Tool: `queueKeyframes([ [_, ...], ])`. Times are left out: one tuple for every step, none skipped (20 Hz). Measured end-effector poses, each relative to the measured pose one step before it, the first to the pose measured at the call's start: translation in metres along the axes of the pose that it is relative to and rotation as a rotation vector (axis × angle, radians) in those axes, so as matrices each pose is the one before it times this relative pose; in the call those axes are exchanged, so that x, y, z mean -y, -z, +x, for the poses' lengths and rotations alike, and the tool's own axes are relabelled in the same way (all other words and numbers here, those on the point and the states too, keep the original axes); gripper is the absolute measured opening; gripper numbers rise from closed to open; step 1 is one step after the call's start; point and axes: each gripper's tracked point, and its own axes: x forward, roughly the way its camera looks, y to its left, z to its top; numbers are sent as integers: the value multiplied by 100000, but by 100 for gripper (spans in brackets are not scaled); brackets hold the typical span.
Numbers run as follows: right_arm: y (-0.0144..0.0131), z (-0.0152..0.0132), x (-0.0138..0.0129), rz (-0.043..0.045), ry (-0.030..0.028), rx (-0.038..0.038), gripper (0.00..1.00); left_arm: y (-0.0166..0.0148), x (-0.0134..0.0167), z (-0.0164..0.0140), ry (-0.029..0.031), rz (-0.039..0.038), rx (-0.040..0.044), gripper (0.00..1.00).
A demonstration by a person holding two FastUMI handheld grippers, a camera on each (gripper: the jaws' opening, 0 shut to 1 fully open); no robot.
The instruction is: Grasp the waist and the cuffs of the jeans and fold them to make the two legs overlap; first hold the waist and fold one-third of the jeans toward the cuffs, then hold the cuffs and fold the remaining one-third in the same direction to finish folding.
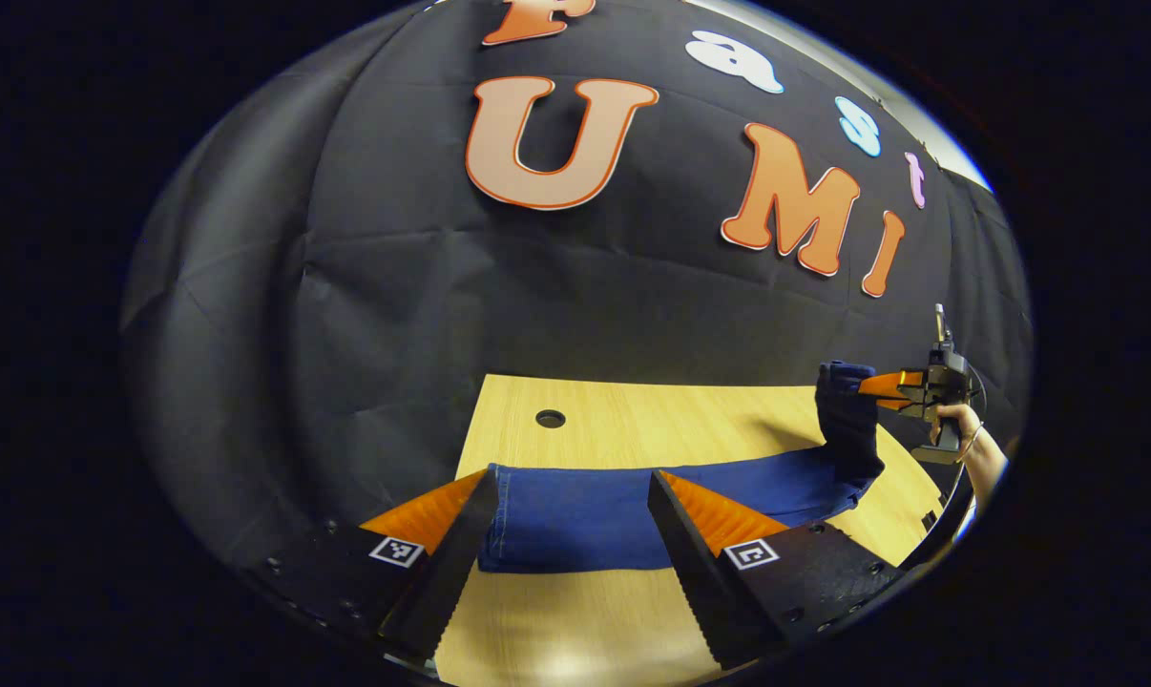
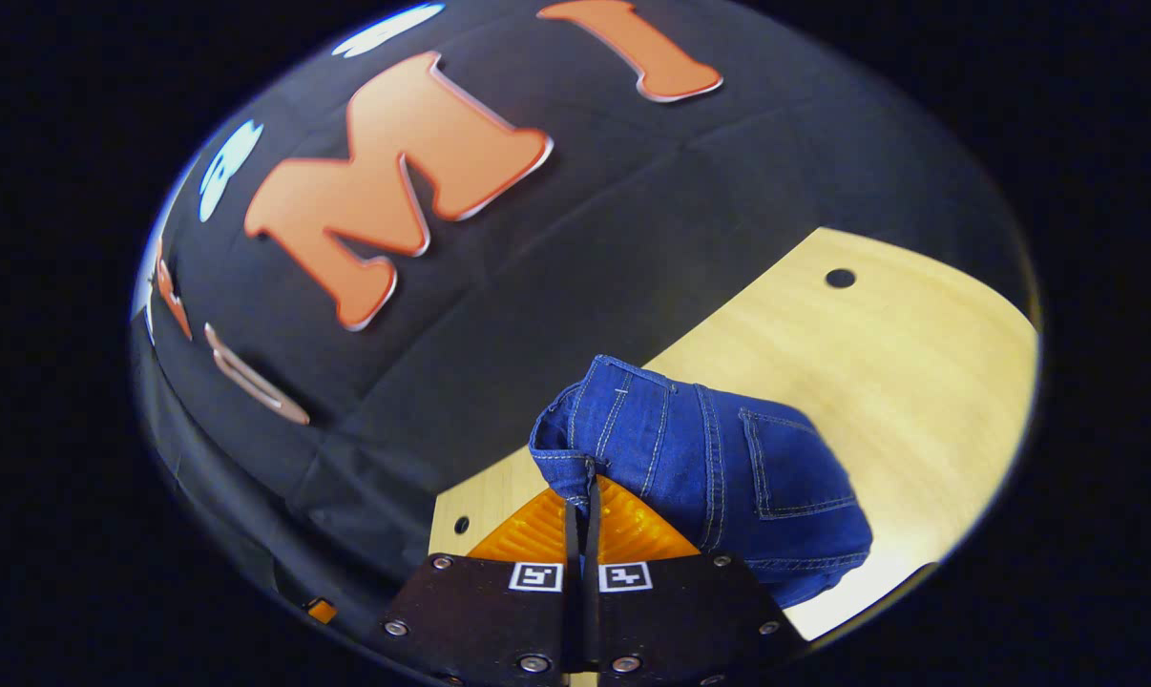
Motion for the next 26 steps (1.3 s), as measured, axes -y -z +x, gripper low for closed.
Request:
queueKeyframes([
  [1411, 1083, -753, -1227, -1142, -3361, 0, 434, -577, -161, -436, -863, -423, 98],
  [1383, 1159, -556, -1541, -1062, -3411, 0, 418, -559, -60, -192, -966, -482, 98],
  [1019, 850, -53, -1888, -800, -3256, 0, 492, -591, -165, -404, -949, -246, 98],
  [763, 1461, -307, -1705, -318, -2970, 0, 316, -325, -171, -197, -617, -555, 98],
  [339, 1292, 373, -2020, 459, -3482, 0, 364, -293, -16, -615, -488, -461, 98],
  [703, 874, 291, -1924, 1069, -3450, 0, 277, -192, -44, -166, -489, -573, 98],
  [-88, 426, -274, -1041, 802, -2620, 0, 302, -162, -60, -207, -504, -475, 98],
  [-341, 223, -503, -879, 795, -2518, 0, 271, 3, -162, 310, -333, -635, 98],
  [96, -35, -424, -1665, 831, -2422, 0, 499, -208, -157, -1, -38, -809, 98],
  [119, -7, -142, -1536, 657, -3705, 0, 351, -212, -65, -363, 168, -790, 98],
  [-220, 64, -33, -864, 1058, -1987, 0, 246, -297, -19, -552, -219, -755, 96],
  [-199, 183, -188, -1221, 83, -1358, 1, 275, -173, 66, -296, -1213, -608, 98],
  [908, 236, 361, -2298, -26, -1374, 1, 159, 201, 86, 331, -2001, -316, 96],
  [-64, -141, 132, -1723, 310, -637, 1, 38, 293, 65, 621, -2356, -93, 98],
  [-208, -230, -154, -1459, 209, -578, 1, 197, 86, 304, 520, -2338, -261, 98],
  [33, -147, -329, -937, -1270, -779, 2, 170, 142, 211, 593, -2212, -174, 98],
  [152, 142, -417, -572, -1576, -707, 6, 284, 145, 204, 369, -2284, -102, 98],
  [41, -169, -1119, 24, -3573, -2092, 27, 194, 22, 178, -37, -1962, -314, 98],
  [512, 219, -853, -353, -2323, -1425, 45, 163, -108, 45, -426, -1878, -98, 98],
  [628, 62, -632, -663, -971, -809, 63, 71, -158, 122, -555, -2374, -88, 98],
  [915, -425, -213, -1281, -541, -1156, 80, 157, 49, 242, -408, -3164, -623, 98],
  [49, -56, 268, -2145, -666, -1525, 98, 499, -100, 238, -934, -3827, -1470, 98],
  [-341, -1269, 478, -2388, -218, -528, 98, 669, -362, 396, -1256, -4598, -1261, 97],
  [-419, -887, 137, -2626, -454, 418, 98, 344, -99, 178, -416, -5999, -572, 98],
  [-475, -1224, 152, -1772, -594, 360, 98, 303, 8, 256, 468, -7598, 401, 98],
  [-506, -1214, -27, -1722, -1048, 858, 99, 31, 326, 182, 1758, -8990, 467, 98],
])
